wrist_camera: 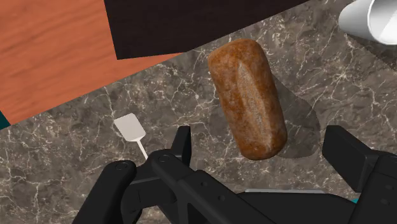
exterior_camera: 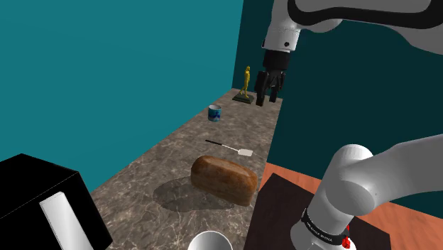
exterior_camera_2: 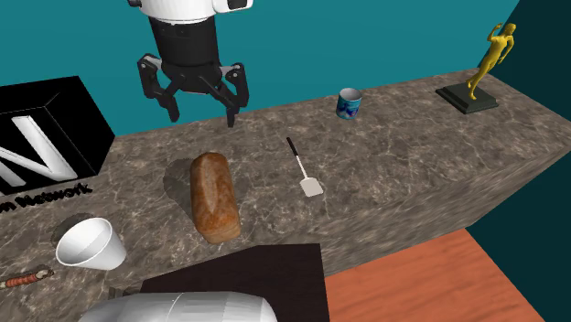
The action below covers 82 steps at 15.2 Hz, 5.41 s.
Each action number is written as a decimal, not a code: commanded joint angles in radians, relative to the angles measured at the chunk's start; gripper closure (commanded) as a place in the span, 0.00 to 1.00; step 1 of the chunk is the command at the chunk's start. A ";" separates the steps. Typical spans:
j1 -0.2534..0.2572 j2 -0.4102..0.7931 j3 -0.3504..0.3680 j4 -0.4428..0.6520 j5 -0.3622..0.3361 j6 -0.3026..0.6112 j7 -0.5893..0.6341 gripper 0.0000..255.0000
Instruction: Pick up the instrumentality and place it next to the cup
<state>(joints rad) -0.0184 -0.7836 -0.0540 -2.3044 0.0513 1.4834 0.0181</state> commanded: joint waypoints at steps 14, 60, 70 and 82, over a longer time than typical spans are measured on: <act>-0.010 0.223 -0.152 -0.189 -0.104 0.445 -0.253 0.00; -0.062 1.191 -0.236 0.129 0.248 1.119 -0.880 1.00; -0.039 1.112 -0.268 0.126 0.197 1.047 -0.842 1.00; -0.014 0.990 -0.304 0.148 0.114 0.913 -0.781 1.00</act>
<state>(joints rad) -0.0334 0.2170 -0.3554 -2.1558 0.1721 2.4058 -0.7669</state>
